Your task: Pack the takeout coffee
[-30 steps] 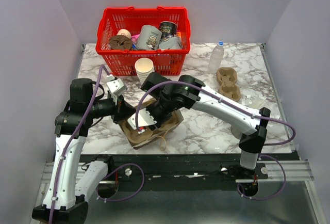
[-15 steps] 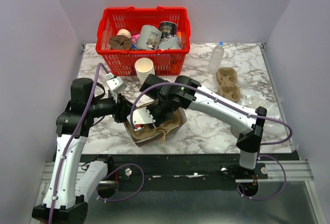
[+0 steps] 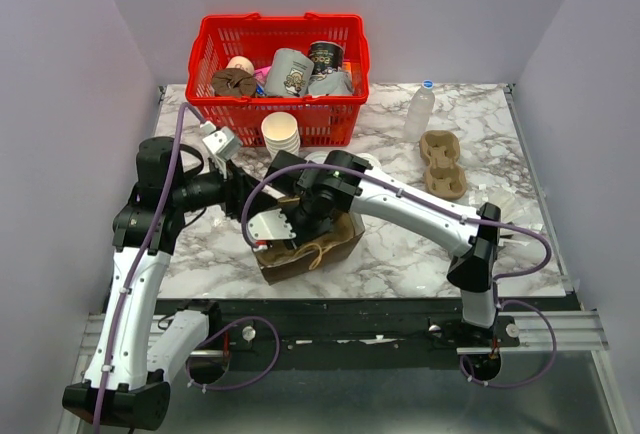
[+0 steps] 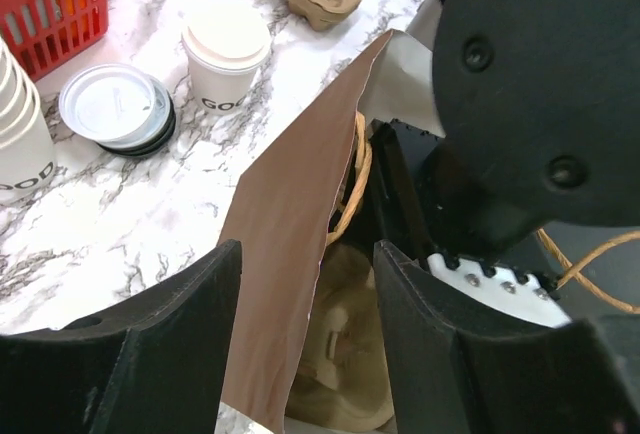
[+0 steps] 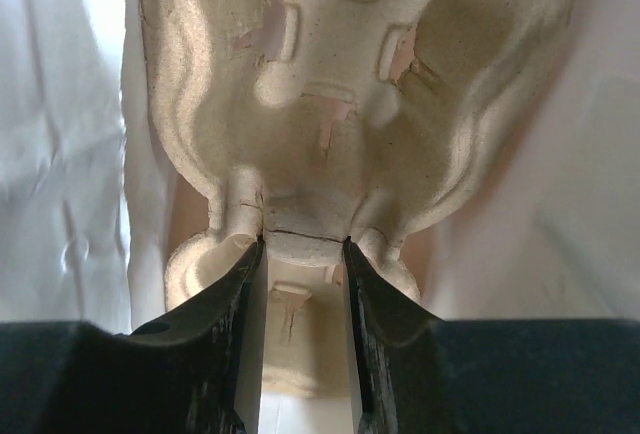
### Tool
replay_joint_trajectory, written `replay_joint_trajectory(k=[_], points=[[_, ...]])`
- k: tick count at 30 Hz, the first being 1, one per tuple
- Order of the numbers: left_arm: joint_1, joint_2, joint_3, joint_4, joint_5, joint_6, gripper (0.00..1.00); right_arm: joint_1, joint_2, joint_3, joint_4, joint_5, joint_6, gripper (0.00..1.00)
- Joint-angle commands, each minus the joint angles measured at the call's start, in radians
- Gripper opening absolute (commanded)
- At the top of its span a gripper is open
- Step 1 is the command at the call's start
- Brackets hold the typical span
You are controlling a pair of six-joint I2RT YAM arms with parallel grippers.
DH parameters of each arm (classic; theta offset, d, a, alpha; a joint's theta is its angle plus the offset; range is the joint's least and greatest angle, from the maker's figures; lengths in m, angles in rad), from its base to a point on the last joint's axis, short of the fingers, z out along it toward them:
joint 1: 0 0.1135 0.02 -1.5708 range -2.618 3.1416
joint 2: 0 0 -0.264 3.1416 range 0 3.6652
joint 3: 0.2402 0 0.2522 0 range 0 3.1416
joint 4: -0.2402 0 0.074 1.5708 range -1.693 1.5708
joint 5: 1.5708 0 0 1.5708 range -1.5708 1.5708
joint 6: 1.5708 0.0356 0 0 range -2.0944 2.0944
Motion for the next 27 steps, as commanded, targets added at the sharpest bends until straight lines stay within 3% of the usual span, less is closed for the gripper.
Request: replay_joint_trajectory(k=[1,6,27], points=[[-0.002,-0.008,0.031,0.053,-0.057,-0.073,0.67,-0.022,0.03,-0.01,-0.156,0.003,0.037,0.01],[-0.002,-0.012,0.067,0.085,-0.114,-0.088,0.74,-0.032,0.046,-0.006,-0.165,0.03,0.043,0.01],[0.005,0.028,0.137,0.036,-0.169,-0.024,0.76,-0.053,0.101,-0.096,-0.186,-0.062,-0.066,0.01]])
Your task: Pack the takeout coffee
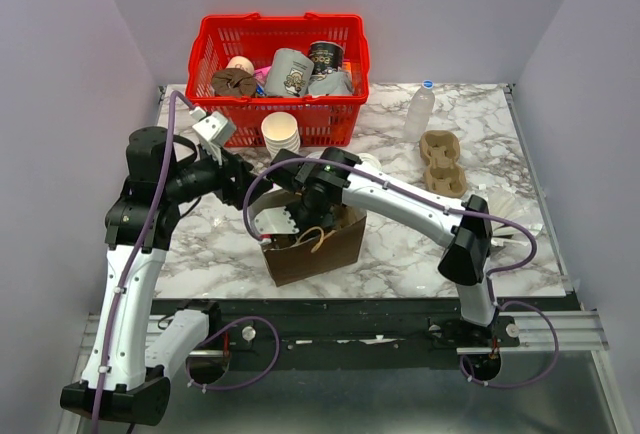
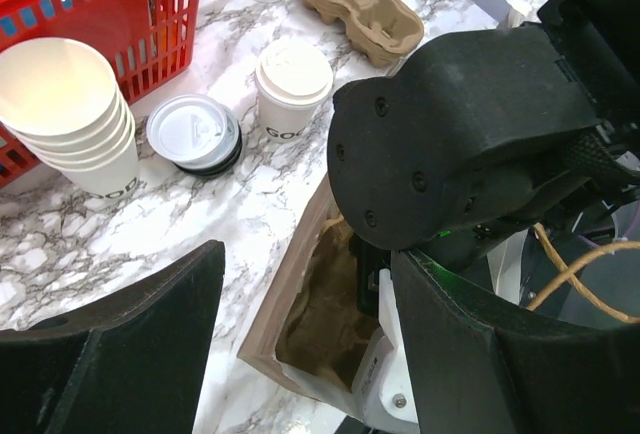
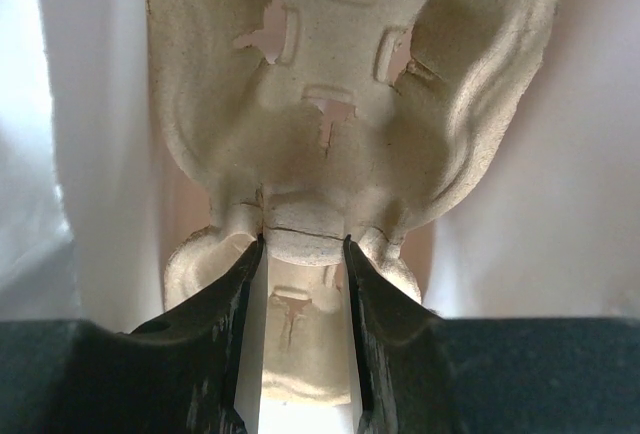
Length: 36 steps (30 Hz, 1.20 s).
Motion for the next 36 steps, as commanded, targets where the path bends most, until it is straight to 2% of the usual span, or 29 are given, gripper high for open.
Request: replay_joint_trajectory(k=[1,2,4,5,11,23,27,31,36], points=[[0.006,-0.004,0.03,0.011,-0.03,0.008,0.76,0.004,0.038,-0.043,-0.189,-0.038,-0.031,0.01],[0.008,-0.004,0.03,0.011,-0.03,0.008,0.76,0.004,0.032,-0.046,-0.182,-0.035,-0.03,0.11],[0.011,-0.005,0.029,0.008,-0.032,0.008,0.76,0.004,0.021,-0.054,-0.163,-0.02,-0.022,0.19],[0.011,-0.009,0.029,0.009,-0.033,0.008,0.76,0.004,0.009,-0.059,-0.156,-0.014,-0.022,0.27],[0.012,-0.005,0.035,0.002,-0.029,0.02,0.77,0.004,-0.005,-0.069,-0.14,0.011,-0.011,0.46],[0.012,-0.021,0.007,-0.003,-0.03,0.057,0.79,0.004,-0.079,-0.023,-0.131,0.045,0.033,0.64],[0.012,-0.024,-0.006,-0.038,-0.04,0.082,0.79,0.004,-0.105,0.001,-0.111,0.051,0.058,0.65],[0.011,-0.027,-0.022,-0.103,0.008,0.143,0.81,0.004,-0.141,0.013,-0.079,0.052,0.078,0.68],[0.011,-0.053,-0.066,-0.135,0.042,0.191,0.84,0.003,-0.216,-0.026,-0.01,0.029,0.11,0.71]])
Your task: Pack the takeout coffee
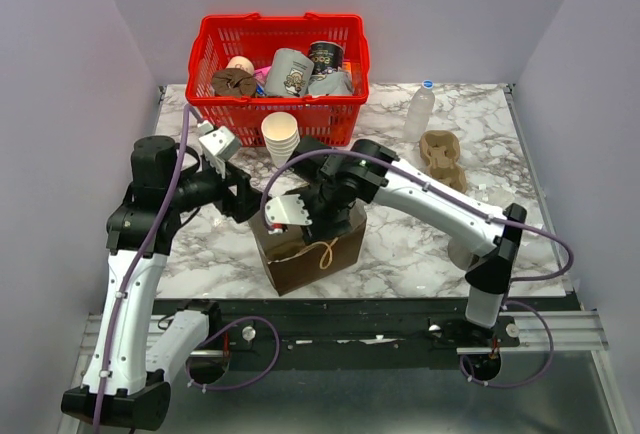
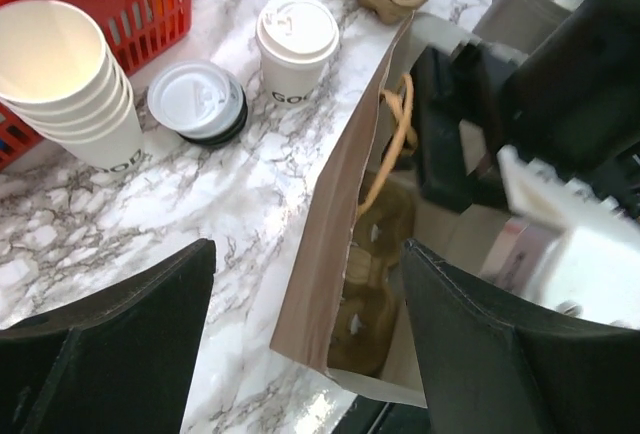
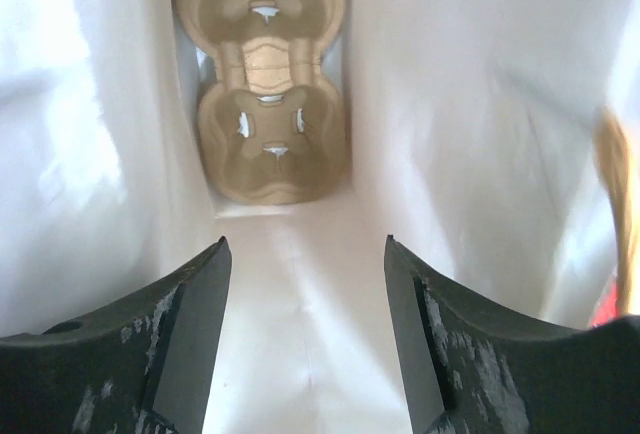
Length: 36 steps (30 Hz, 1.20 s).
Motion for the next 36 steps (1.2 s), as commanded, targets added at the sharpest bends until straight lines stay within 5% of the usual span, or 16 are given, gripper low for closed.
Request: replay_joint_trajectory(k=[1,17,22,28,31,36], points=[[0.003,-0.031,-0.045,-0.06,0.049,0.065,0.84,0.006,-0.107,-0.019,0.037,-0.005,0.05,0.72],[-0.06,0.16,0.006,-0.098,0.104,0.16,0.73,-0.124,-0.303,0.006,0.383,-0.022,0.277,0.8],[-0.126,0.231,0.022,-0.094,0.12,0.183,0.58,-0.233,-0.306,0.075,0.439,-0.025,0.387,0.8],[-0.14,0.242,0.097,-0.17,0.126,0.279,0.1,-0.317,-0.324,0.053,0.495,-0.028,0.458,0.8],[-0.14,0.23,0.198,-0.311,0.068,0.431,0.0,-0.337,-0.339,0.017,0.505,0.001,0.473,0.79],[-0.14,0.148,0.271,-0.439,-0.004,0.571,0.0,-0.38,-0.35,-0.046,0.539,0.046,0.501,0.78]])
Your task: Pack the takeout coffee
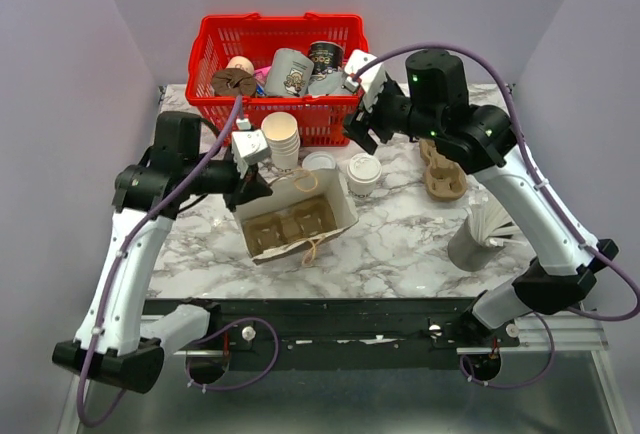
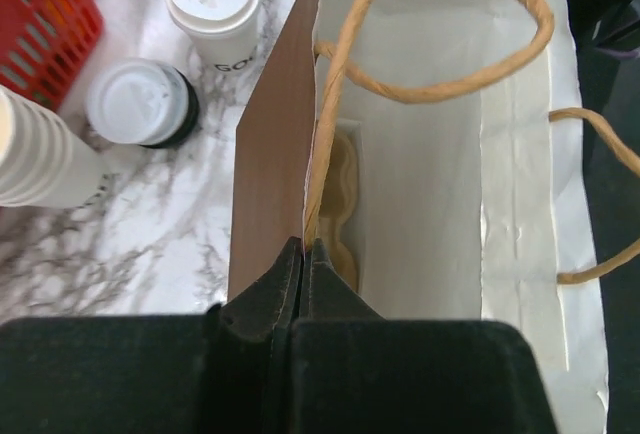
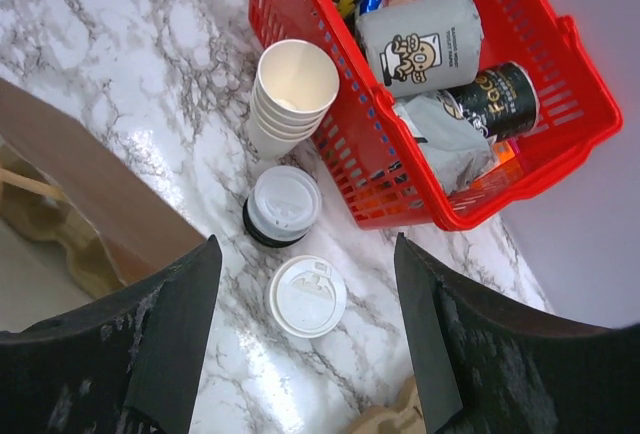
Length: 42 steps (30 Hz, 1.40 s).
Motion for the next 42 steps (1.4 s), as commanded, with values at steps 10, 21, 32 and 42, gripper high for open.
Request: replay_joint_trajectory(k=[10,21,32,42], points=[[-0.034,-0.447,-0.188,-0.134,-0.187,0.478,0.0,-0.066,-0.019,-0.11,0.084,0.132,0.066,0.77],[-0.02,-0.613,-0.249,-0.402,-0.119,0.724,0.0,-0.066,-0.039,-0.164,0.073,0.086,0.073,0.76],[0.052,-0.79,-0.254,-0.45,0.092,0.778,0.0,-0.068,-0.106,-0.366,0.017,-0.035,0.1,0.76],[0.073,-0.716,-0.272,-0.401,0.074,0.662,0.0,-0.138,0.062,-0.281,-0.034,-0.049,0.167,1.0]])
